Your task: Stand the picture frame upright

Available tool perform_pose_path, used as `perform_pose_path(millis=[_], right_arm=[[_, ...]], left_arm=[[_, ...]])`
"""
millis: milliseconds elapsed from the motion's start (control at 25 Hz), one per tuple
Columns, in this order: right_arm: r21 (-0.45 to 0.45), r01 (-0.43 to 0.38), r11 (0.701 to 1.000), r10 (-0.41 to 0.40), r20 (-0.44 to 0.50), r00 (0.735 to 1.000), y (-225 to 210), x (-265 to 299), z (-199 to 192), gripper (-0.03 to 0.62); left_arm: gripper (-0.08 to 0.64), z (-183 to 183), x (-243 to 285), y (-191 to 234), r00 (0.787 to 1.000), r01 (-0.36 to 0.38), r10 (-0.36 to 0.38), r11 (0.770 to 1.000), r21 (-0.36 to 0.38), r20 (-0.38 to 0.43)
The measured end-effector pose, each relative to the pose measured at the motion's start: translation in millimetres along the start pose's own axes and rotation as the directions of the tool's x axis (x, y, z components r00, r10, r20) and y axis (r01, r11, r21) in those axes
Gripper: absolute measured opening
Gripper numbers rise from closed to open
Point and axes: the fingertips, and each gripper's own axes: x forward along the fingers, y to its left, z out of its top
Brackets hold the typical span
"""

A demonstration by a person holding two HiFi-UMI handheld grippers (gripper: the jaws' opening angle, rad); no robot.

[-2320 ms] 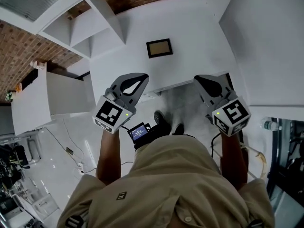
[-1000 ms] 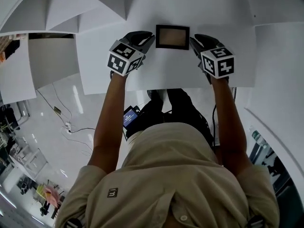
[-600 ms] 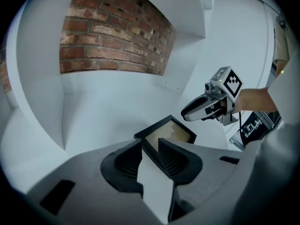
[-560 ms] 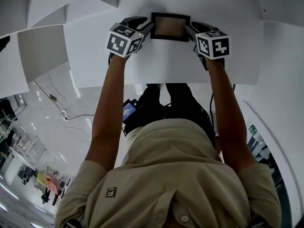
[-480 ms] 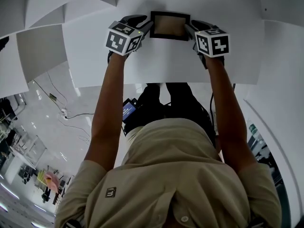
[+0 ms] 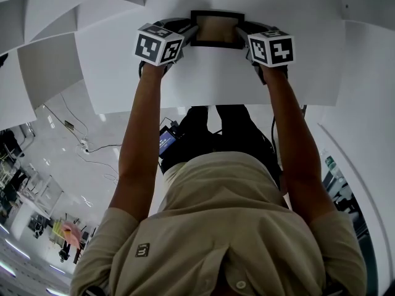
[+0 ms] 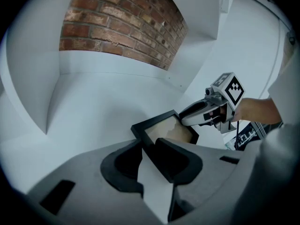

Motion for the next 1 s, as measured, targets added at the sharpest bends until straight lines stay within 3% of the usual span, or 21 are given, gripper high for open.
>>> perform_pose_path(millis=[280,640,1000], right_arm=[[0.041,0.008,0.999,-0.009,0.042,0.999,-3.8,-7.8,1.9,0.086],[-0.048,-0.008,0.999,0.017,0.187,0.982,9.4,-36.8,25.6,0.071],[-0.148,-0.009,0.989,0.049,0.267,0.963,29.5,-59.0,20.1,0.023]], left_arm=[[0.091,-2.1,-0.8,-4.0,1.0,0.01,-0.01,1.0,-0.013,0.013],[0.069,13.9,-26.5,-13.3,0.992,-0.021,0.015,0.999,0.045,0.128],[0.066,35.2,-51.8,-15.7,0.964,-0.084,0.064,0.994,0.066,0.26]])
